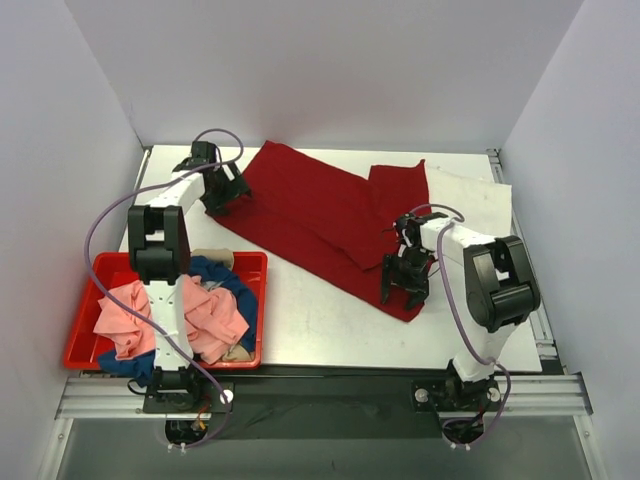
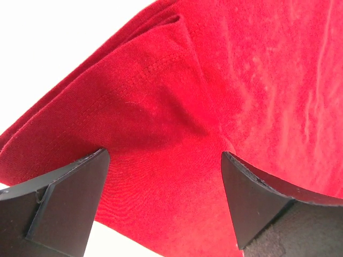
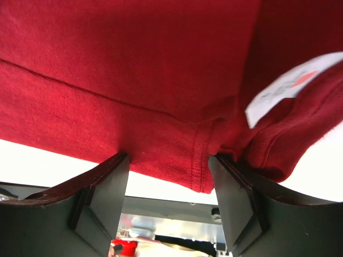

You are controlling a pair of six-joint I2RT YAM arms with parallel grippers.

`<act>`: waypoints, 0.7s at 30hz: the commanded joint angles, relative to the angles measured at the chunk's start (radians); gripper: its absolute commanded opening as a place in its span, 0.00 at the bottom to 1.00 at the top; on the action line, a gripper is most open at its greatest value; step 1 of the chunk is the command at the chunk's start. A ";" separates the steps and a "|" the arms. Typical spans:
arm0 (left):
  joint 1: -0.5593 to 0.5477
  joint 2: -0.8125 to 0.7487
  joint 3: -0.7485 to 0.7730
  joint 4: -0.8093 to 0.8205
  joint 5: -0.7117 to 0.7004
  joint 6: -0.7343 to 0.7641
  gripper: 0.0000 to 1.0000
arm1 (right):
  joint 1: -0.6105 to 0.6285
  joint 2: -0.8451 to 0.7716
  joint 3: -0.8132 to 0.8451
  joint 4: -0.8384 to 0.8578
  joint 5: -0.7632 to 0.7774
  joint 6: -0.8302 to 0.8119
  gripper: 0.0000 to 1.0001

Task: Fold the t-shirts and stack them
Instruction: Fold the flattened tshirt in 1/3 of the way

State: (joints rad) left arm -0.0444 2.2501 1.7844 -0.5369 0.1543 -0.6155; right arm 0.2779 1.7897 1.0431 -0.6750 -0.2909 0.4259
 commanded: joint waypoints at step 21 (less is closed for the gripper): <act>-0.026 0.046 0.349 -0.209 -0.226 0.192 0.97 | 0.173 -0.115 0.291 -0.184 -0.039 0.008 0.65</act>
State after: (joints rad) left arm -0.0067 2.3814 2.0708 -0.7280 -0.0376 -0.4583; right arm 0.4812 1.7485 1.2301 -0.7792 -0.3798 0.4423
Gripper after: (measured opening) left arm 0.974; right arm 0.647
